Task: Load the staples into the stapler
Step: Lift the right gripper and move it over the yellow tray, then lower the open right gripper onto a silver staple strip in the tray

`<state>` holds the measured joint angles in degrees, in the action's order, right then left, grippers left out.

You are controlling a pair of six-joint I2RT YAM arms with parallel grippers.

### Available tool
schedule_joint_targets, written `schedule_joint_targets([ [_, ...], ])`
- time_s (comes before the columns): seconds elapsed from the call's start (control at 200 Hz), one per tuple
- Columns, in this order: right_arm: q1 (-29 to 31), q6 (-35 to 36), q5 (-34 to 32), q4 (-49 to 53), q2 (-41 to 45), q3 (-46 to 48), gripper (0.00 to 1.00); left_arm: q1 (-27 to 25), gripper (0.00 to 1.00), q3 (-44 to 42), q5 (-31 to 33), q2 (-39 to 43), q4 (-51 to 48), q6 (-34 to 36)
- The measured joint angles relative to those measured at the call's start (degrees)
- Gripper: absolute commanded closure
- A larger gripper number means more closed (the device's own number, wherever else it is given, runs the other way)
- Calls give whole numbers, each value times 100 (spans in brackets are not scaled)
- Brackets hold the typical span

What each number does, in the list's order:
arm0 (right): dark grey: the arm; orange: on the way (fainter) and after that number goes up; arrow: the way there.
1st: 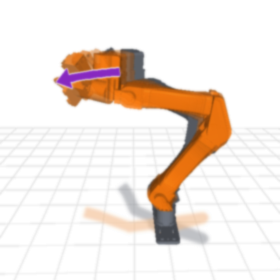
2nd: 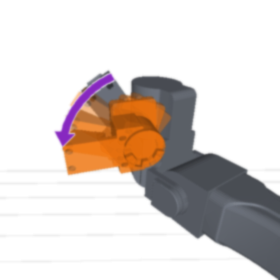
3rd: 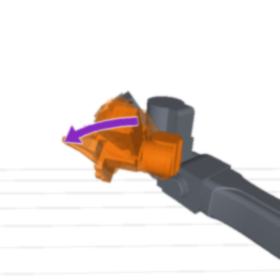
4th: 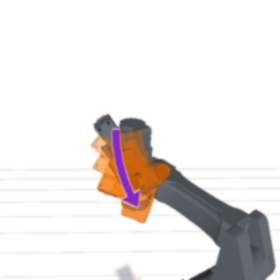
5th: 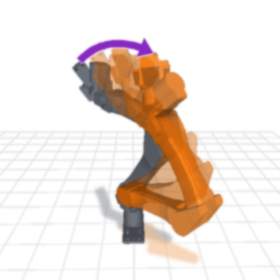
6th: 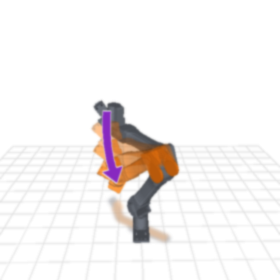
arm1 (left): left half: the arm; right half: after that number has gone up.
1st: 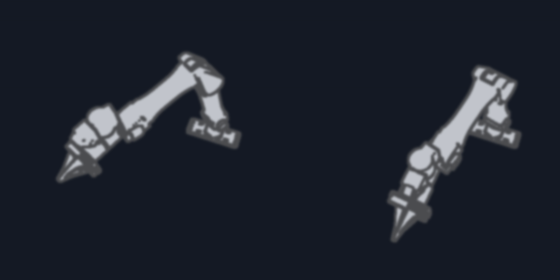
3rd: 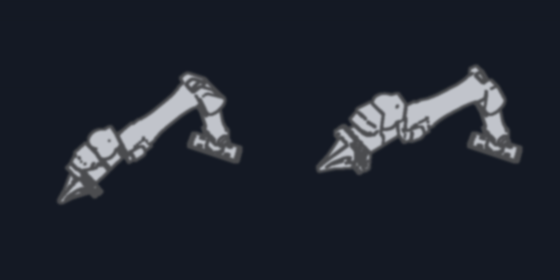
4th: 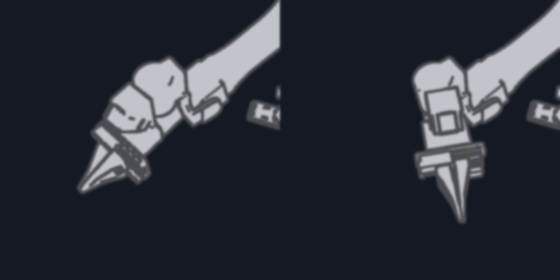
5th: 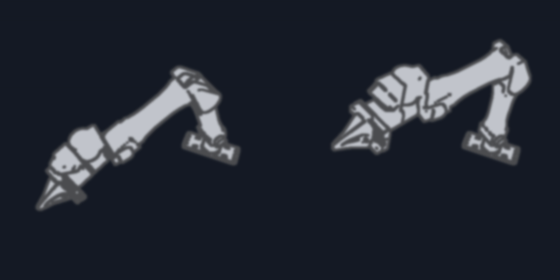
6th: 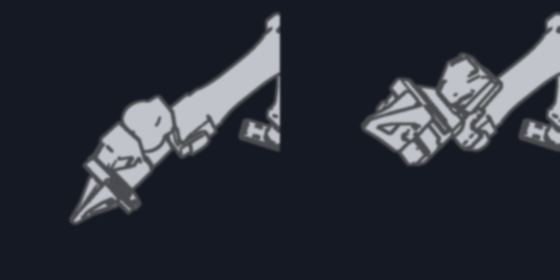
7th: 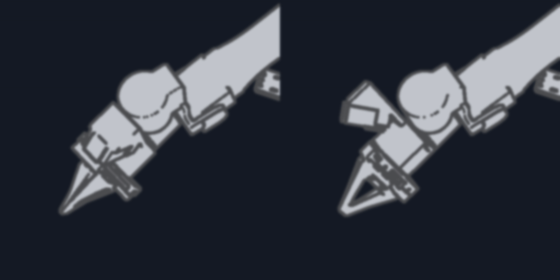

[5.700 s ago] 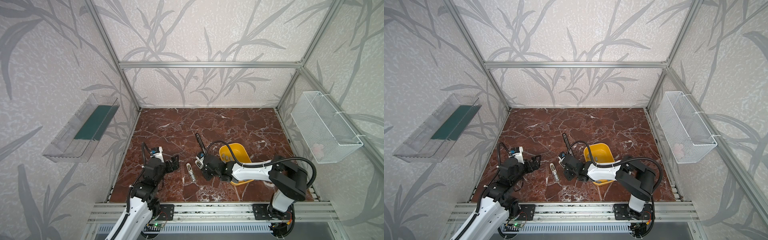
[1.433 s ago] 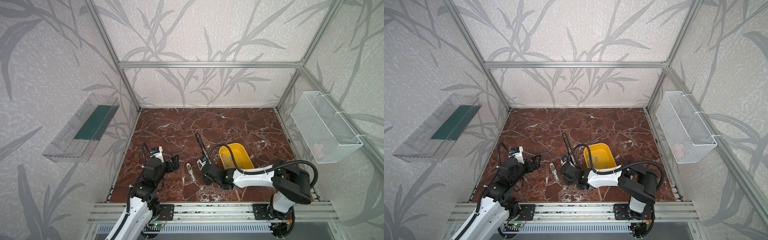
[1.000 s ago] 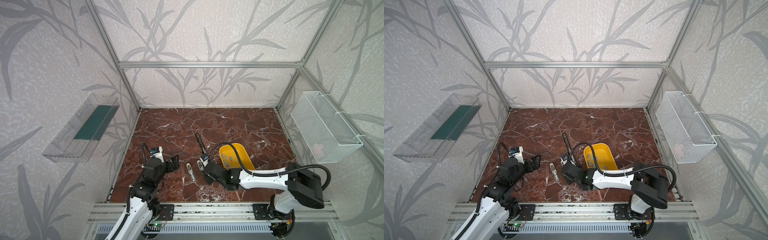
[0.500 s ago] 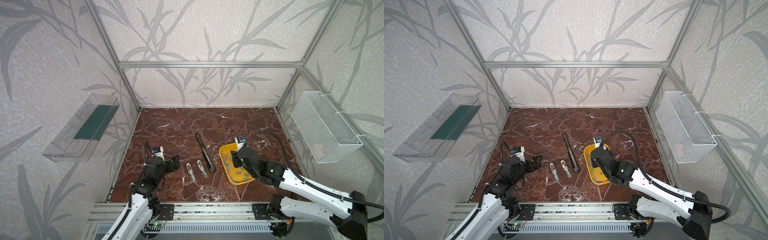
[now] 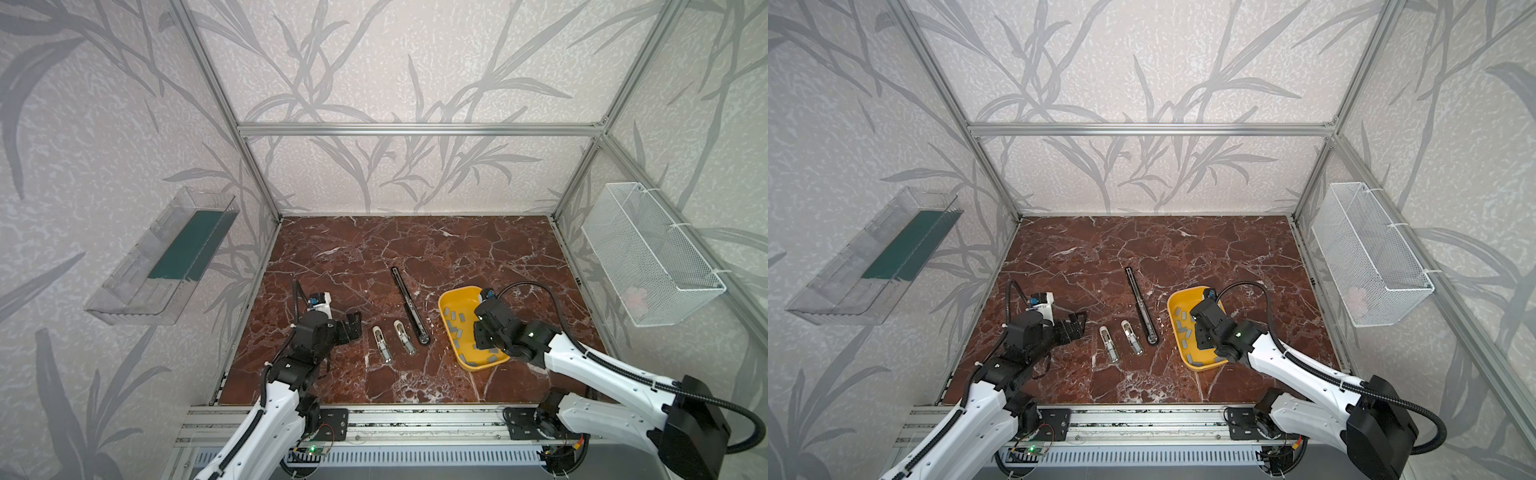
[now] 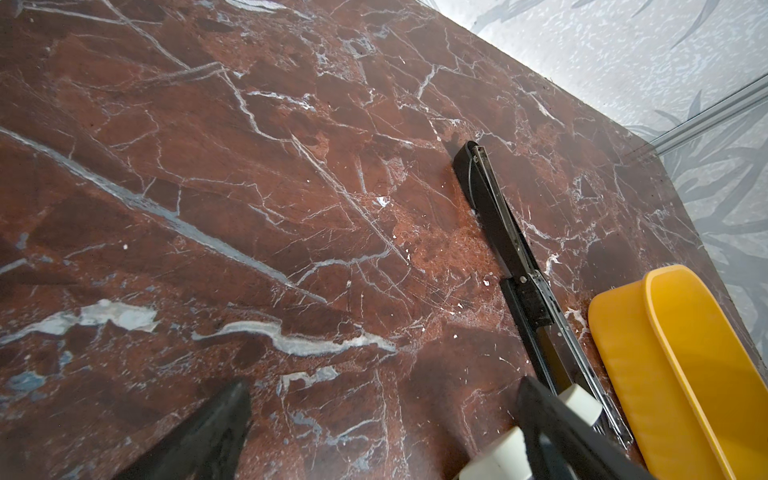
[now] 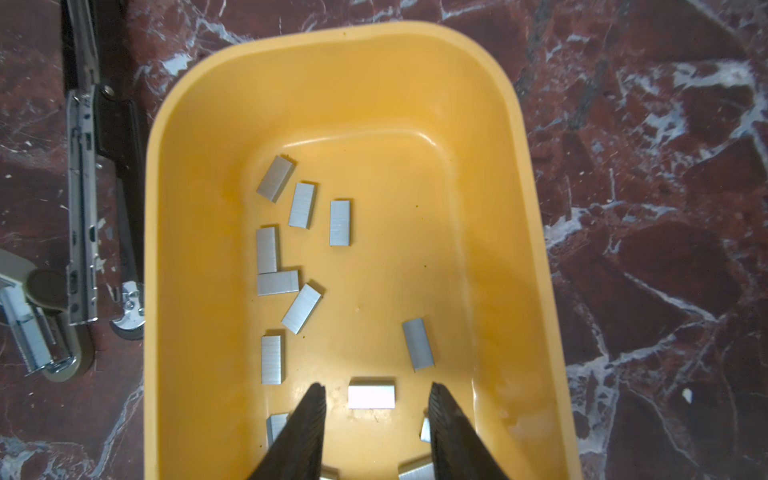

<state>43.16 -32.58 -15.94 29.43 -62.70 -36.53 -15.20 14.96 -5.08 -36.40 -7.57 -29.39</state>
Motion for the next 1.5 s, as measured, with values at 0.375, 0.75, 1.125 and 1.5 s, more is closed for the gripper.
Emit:
schedule_joint_targets([
  [0.375,-26,-260,-166,-50,-522,-223,63,0,1,0,125,-96,-28,-2],
  [0.75,-385,7,111,-669,-1827,-881,62,0,1,76,195,-494,-20,0],
  [1.125,-439,326,173,-684,-3412,-1919,62,0,1,179,160,-686,33,11],
  [1.5,-461,376,-44,-638,-3580,-1958,66,0,1,179,160,-614,39,11],
])
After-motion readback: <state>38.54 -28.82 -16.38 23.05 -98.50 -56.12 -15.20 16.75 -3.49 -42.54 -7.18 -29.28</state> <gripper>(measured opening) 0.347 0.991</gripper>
